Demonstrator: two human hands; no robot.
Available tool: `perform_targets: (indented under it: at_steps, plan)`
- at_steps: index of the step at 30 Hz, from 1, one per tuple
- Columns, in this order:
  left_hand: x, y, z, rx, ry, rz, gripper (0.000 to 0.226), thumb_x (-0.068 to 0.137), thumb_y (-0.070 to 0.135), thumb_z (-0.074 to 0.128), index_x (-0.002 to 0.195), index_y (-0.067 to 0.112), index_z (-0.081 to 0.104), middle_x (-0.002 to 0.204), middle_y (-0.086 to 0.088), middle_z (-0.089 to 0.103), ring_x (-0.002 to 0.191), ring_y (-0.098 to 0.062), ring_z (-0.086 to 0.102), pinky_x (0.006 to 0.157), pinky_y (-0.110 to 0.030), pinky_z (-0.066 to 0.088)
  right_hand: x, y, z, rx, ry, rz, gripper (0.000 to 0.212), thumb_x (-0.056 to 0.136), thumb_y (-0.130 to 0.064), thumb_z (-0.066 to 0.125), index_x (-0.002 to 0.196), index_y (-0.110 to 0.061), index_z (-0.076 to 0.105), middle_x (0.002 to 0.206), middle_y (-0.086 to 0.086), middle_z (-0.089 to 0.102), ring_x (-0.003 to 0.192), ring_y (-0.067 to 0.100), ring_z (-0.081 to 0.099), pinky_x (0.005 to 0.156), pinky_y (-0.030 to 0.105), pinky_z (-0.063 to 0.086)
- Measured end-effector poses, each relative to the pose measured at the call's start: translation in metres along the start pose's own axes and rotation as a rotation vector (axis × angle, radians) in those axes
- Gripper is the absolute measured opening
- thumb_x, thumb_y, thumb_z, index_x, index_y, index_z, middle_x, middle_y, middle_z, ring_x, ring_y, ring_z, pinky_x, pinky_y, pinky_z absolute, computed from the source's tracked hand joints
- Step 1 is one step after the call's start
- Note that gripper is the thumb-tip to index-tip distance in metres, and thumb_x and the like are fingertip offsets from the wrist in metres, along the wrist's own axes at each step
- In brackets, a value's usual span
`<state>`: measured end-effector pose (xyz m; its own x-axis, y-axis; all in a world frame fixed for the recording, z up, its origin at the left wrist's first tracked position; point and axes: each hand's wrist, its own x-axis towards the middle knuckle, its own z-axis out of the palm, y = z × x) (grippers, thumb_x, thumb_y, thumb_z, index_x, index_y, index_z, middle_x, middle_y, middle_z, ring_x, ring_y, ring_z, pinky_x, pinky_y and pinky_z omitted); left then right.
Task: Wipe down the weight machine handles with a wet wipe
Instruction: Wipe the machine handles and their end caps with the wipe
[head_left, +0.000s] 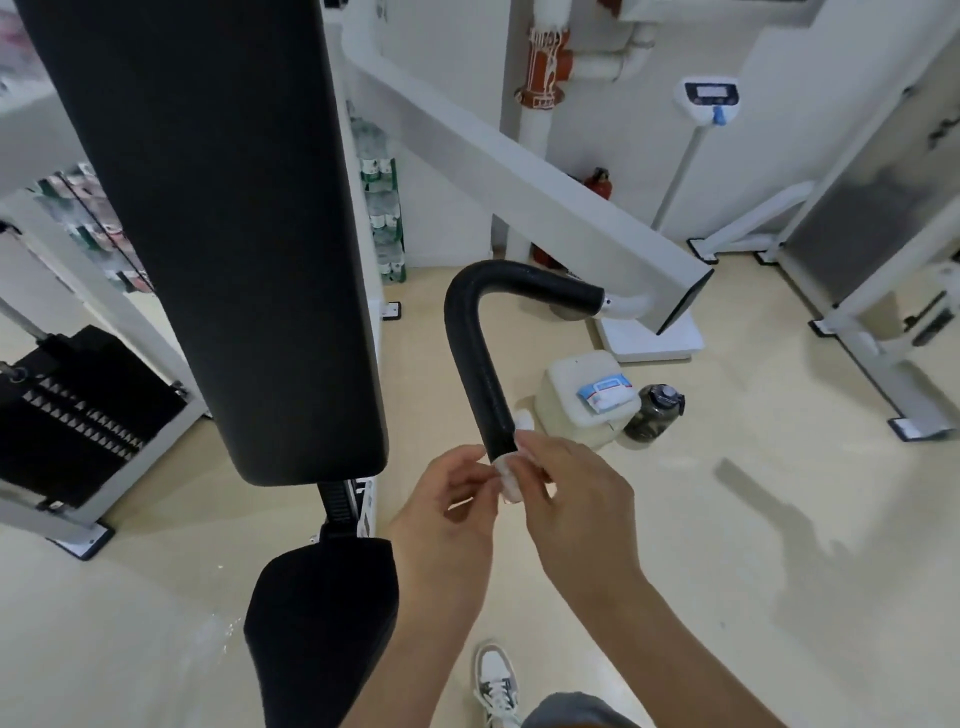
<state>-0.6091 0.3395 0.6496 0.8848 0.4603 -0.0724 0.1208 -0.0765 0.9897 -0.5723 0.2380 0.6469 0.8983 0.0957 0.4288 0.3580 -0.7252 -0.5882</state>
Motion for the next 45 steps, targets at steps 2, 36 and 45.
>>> perform_targets:
  at_steps: [2, 36, 45]
  plan:
    - [0.0, 0.0, -0.001, 0.003, -0.04, 0.018, 0.03, 0.082, 0.002, 0.069, 0.088, 0.032, 0.066, 0.083, 0.019, 0.07, 0.078, 0.001, 0.066, 0.068, -0.006, 0.047, 0.008, 0.0, 0.001, 0.113, -0.016, 0.115, 0.019, 0.084, -0.013, 0.06, 0.097, -0.014, 0.074, 0.086, -0.005, 0.071, 0.076, 0.014, 0.065, 0.07, 0.018, 0.048]
    - [0.013, -0.003, -0.012, 0.149, -0.1, -0.062, 0.017, 0.083, 0.017, 0.071, 0.083, 0.033, 0.065, 0.08, 0.018, 0.068, 0.075, 0.006, 0.063, 0.067, -0.008, 0.047, 0.039, -0.001, 0.006, -0.026, -0.03, -0.254, 0.011, 0.082, -0.003, 0.061, 0.076, -0.007, 0.07, 0.073, 0.006, 0.059, 0.062, 0.024, 0.058, 0.057, 0.03, 0.044]
    - [0.001, -0.005, 0.0, 0.324, -0.037, 0.026, 0.006, 0.082, 0.03, 0.069, 0.077, 0.029, 0.067, 0.072, 0.017, 0.067, 0.071, -0.003, 0.062, 0.066, -0.023, 0.05, 0.061, 0.001, 0.003, -0.062, -0.159, -0.427, 0.021, 0.083, -0.012, 0.053, 0.076, -0.006, 0.072, 0.078, 0.007, 0.059, 0.064, 0.025, 0.059, 0.056, 0.032, 0.046]
